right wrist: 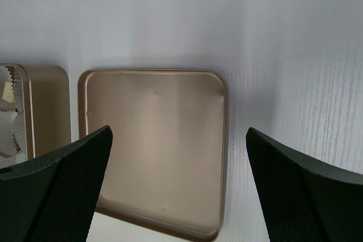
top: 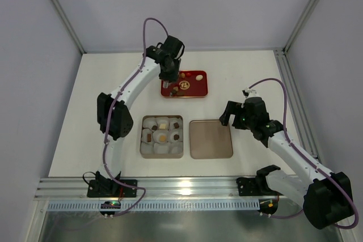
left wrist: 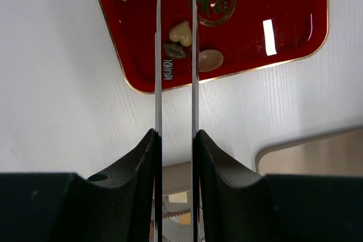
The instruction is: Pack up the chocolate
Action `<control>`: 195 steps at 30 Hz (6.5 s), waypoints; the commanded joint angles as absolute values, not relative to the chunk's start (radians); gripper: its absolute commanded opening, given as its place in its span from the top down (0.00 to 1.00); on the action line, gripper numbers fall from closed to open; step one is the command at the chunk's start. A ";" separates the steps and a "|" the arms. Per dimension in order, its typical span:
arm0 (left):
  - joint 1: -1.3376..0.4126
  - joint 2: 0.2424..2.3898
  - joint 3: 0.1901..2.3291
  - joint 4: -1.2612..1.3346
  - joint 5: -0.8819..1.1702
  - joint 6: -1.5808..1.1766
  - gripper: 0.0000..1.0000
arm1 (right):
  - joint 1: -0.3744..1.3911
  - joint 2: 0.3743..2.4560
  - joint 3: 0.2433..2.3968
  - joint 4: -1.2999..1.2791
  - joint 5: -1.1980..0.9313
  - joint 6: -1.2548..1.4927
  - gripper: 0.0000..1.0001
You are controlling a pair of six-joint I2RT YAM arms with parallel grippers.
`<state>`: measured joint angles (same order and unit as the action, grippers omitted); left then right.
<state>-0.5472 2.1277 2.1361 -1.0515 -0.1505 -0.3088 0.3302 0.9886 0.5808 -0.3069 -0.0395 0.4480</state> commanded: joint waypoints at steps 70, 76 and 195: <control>-0.683 0.965 1.150 -1.236 0.204 -0.466 0.72 | 0.334 1.147 0.621 -0.187 -0.035 0.479 0.00; -0.779 1.011 1.147 -1.186 0.193 -0.498 0.72 | 0.334 1.135 0.612 -0.195 -0.028 0.480 0.00; -0.842 1.146 1.371 -1.242 -0.130 -0.509 0.63 | 0.334 1.120 0.620 -0.198 -0.044 0.459 0.00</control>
<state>-0.8661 1.1118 1.3033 -1.2343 -0.0349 -0.5198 0.3302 1.1198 0.5835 -0.2142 -0.0387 0.4728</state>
